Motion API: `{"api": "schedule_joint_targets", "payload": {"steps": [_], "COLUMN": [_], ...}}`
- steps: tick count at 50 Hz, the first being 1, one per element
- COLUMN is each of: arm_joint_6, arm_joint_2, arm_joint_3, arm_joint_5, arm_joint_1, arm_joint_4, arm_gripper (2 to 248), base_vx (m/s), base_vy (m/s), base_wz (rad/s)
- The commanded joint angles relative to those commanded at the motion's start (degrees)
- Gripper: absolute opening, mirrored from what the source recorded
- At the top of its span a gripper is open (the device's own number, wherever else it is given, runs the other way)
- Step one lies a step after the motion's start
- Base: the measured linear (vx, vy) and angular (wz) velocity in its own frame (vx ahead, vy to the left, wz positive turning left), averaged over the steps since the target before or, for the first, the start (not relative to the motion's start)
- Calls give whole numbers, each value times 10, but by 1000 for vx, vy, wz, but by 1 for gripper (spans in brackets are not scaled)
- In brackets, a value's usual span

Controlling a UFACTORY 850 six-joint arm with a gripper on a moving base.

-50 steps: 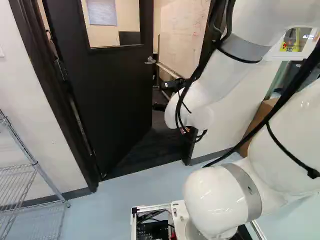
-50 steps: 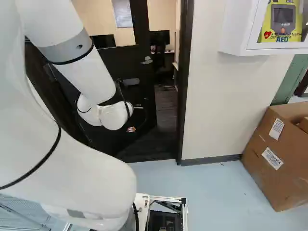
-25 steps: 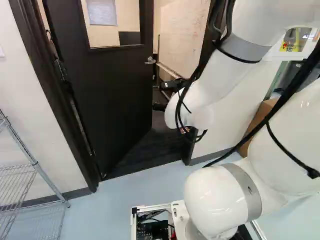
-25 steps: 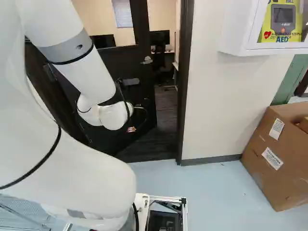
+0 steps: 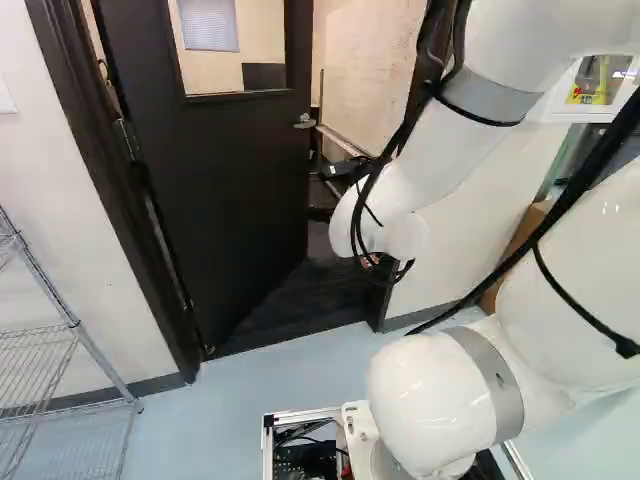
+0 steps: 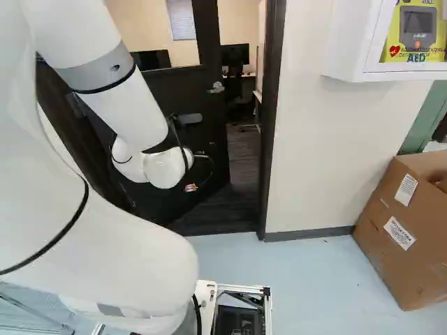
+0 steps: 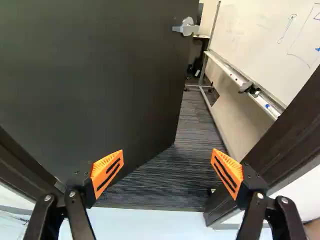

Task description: Open the door and move inside

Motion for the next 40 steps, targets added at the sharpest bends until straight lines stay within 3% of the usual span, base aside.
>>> {"api": "schedule_joint_targets", "payload": {"steps": [40], "arm_joint_6": [0], "arm_joint_2": [0], "arm_joint_3": [0], "arm_joint_5": [0], "arm_joint_1": [0], "arm_joint_4": [0], "arm_gripper": [247], "base_vx": [58], "base_vy": [54], "base_wz": [207]}}
